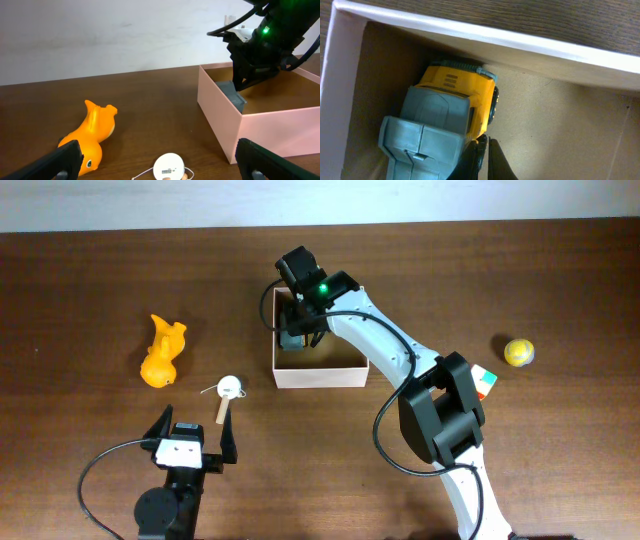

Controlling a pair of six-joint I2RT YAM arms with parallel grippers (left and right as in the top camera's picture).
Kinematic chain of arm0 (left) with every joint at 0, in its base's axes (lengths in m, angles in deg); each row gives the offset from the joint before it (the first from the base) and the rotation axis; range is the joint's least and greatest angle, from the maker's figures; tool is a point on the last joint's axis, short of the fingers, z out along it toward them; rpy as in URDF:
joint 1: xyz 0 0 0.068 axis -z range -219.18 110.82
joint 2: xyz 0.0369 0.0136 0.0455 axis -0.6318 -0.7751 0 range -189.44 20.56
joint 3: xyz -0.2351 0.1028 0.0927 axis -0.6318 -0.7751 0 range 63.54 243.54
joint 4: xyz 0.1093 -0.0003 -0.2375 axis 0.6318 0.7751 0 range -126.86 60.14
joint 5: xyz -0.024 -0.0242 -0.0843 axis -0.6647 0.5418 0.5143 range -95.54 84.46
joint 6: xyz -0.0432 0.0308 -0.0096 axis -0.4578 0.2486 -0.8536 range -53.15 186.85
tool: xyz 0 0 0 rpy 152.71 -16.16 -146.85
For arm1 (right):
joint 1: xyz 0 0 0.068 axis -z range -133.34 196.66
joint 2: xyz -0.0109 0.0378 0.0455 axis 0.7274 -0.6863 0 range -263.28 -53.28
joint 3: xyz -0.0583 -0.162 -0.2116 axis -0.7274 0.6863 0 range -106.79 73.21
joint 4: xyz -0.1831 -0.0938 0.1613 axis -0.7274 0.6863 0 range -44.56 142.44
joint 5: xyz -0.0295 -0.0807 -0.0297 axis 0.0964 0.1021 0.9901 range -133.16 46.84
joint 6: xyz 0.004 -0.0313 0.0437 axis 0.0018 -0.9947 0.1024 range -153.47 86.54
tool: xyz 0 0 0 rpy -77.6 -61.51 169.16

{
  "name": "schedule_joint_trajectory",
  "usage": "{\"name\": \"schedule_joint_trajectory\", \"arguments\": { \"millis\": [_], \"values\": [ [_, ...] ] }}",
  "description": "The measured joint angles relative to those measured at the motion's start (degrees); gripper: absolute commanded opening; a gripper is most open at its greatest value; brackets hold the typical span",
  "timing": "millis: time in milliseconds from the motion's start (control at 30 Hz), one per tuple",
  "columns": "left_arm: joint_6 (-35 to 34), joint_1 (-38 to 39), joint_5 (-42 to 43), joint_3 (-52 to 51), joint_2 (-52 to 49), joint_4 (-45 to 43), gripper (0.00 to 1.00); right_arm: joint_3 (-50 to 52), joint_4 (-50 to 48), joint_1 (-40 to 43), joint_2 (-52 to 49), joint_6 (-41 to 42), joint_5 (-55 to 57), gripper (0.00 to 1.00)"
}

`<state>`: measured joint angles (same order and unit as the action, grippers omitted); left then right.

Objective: Pack container
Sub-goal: 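Lower the truck into the box and open the right gripper, then raise the right gripper out of the box toward the Rubik's cube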

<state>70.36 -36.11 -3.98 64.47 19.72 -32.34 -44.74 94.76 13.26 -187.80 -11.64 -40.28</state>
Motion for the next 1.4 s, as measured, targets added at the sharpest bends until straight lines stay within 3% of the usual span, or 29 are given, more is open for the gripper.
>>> {"name": "schedule_joint_trajectory", "arguments": {
  "millis": [133,400,667,733,833,1033,1400],
  "values": [
    [0.0,0.0,0.0,0.0,0.0,0.0,0.99,0.0,0.2,0.5,0.0,-0.2,-0.2,0.18],
    [0.0,0.0,0.0,0.0,0.0,0.0,0.99,-1.1,4.3,3.2,0.0,-1.1,-0.6,0.26],
    [0.0,0.0,0.0,0.0,0.0,0.0,0.99,-13.1,14.0,3.7,0.0,-3.3,-0.8,0.43],
    [0.0,0.0,0.0,0.0,0.0,0.0,0.99,-17.0,18.1,3.7,0.0,-4.2,-0.6,0.57],
    [0.0,0.0,0.0,0.0,0.0,0.0,0.99,-25.3,26.4,3.9,0.0,-4.5,0.8,0.97],
    [0.0,0.0,0.0,0.0,0.0,0.0,0.99,-37.6,38.3,8.4,0.0,-5.3,2.9,0.99],
    [0.0,0.0,0.0,0.0,0.0,0.0,0.99,-39.3,43.8,29.6,0.0,-6.3,3.8,0.99]
  ]
}}
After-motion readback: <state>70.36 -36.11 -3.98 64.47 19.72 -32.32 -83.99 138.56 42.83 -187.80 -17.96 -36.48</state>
